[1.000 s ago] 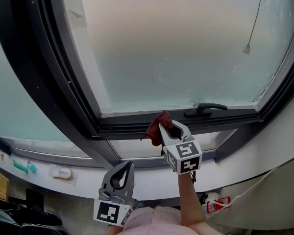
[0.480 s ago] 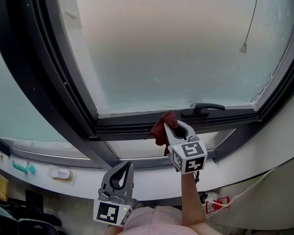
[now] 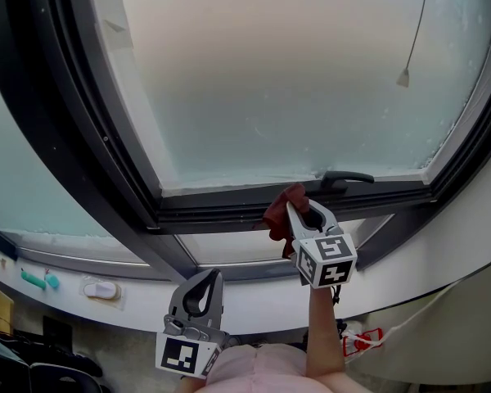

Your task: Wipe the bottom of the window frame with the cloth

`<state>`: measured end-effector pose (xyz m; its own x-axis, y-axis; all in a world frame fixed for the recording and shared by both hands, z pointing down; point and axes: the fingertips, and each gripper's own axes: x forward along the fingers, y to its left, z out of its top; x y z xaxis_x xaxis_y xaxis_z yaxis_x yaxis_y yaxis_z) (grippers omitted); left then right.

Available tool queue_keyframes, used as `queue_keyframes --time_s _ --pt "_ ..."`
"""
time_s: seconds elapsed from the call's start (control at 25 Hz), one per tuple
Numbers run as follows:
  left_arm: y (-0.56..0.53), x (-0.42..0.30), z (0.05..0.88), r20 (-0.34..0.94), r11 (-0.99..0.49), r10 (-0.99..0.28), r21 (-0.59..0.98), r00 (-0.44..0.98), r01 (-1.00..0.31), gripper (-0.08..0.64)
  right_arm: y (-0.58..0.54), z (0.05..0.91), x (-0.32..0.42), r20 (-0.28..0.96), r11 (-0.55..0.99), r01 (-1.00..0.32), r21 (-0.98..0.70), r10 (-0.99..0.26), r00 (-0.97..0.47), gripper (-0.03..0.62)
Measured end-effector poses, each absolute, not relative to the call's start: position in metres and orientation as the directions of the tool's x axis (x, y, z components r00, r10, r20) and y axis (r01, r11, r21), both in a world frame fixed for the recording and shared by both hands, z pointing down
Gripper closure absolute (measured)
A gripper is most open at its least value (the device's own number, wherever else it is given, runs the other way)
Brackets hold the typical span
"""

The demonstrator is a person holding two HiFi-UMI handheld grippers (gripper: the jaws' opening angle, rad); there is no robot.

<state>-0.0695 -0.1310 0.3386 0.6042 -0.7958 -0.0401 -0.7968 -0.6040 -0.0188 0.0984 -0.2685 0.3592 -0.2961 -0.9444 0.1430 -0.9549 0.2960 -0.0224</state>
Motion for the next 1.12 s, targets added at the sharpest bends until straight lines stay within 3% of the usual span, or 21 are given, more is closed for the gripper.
queue_keyframes --time_s 0.48,0.84,1.12 --pt "-0.126 -0.074 0.338 -0.044 -0.590 -0.806 -0.022 0.591 -0.807 0.566 -0.265 0.361 0.135 0.138 0.225 -0.973 -0.041 -0.964 -0.229 0.515" --pt "-0.121 -0.086 0.336 -0.054 -0.582 -0.811 -0.013 0.582 -0.813 0.566 -0.259 0.362 0.189 0.135 0.077 -0.996 -0.048 -0.987 -0.083 0.515" --pt "-0.118 -0.099 0.333 -0.065 -0.579 -0.813 -0.011 0.578 -0.816 0.566 -0.259 0.361 0.187 0.144 0.022 -0.999 0.045 -0.989 -0.015 0.516"
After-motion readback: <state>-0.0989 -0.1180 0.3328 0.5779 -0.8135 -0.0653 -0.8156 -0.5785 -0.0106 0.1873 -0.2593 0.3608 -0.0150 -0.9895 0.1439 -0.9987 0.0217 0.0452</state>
